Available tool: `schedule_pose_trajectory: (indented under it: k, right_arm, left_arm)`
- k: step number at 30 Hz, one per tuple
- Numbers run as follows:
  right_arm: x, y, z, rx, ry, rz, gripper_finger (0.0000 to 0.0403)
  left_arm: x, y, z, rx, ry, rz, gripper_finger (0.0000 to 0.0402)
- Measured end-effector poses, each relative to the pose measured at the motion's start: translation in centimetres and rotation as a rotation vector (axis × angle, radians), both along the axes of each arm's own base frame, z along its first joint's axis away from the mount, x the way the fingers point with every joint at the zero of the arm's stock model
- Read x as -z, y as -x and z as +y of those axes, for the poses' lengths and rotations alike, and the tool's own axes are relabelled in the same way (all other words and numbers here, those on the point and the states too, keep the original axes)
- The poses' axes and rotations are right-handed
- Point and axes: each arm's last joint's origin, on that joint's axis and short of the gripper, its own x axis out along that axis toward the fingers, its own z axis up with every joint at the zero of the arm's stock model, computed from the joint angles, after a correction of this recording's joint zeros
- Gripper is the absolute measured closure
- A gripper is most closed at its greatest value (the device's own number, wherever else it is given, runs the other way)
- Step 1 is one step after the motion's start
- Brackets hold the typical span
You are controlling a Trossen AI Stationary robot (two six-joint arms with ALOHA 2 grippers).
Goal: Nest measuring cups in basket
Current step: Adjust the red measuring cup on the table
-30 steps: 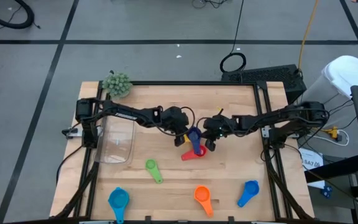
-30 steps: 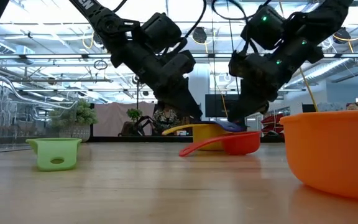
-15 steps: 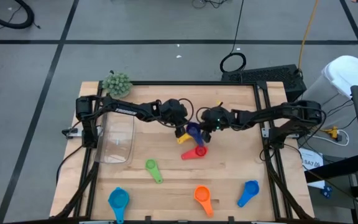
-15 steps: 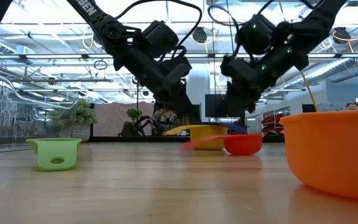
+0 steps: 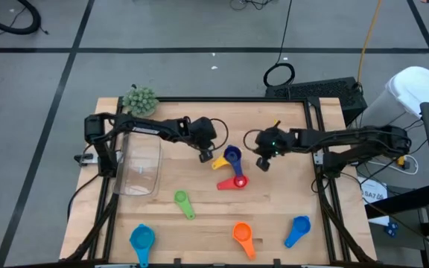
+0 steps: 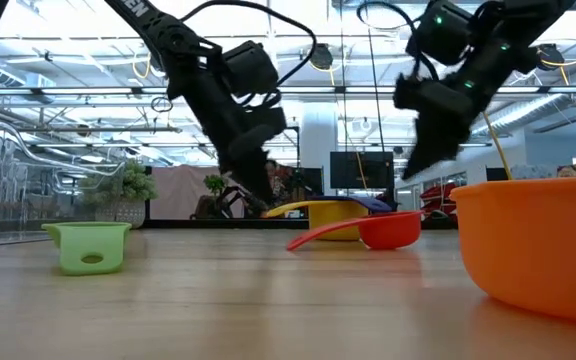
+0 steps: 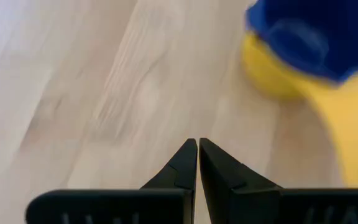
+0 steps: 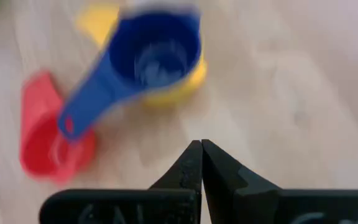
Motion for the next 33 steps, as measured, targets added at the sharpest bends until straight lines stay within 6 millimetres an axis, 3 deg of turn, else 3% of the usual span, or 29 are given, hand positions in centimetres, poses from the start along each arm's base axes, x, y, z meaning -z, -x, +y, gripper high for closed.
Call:
schedule_pose_trajectory:
  k: [5, 14, 20, 26, 33]
  right_arm:
    - [0.9, -0.2, 1.4, -0.026, -0.033, 0.018, 0.0403]
    - [0.9, -0.8, 3.6, -0.093, -0.121, -0.020, 0.0394]
    - [0.7, -1.0, 5.4, -0.113, -0.196, -0.055, 0.0324]
    - [1.0, -1.1, 5.7, -0.043, -0.165, -0.051, 0.0234]
    - [3.4, -1.8, 5.8, -0.002, -0.189, 0.059, 0.0196]
  left_arm:
    - [0.2, 1.4, -0.7, 0.042, 0.111, 0.123, 0.0380]
    - [0.1, 0.2, -6.5, 0.178, 0.185, 0.104, 0.0380]
    - [0.1, 0.0, -8.7, 0.208, 0.177, 0.098, 0.0380]
    - [-0.4, -0.3, -9.7, 0.232, 0.174, 0.053, 0.0380]
    - [-1.0, -0.9, -10.7, 0.267, 0.164, -0.029, 0.0380]
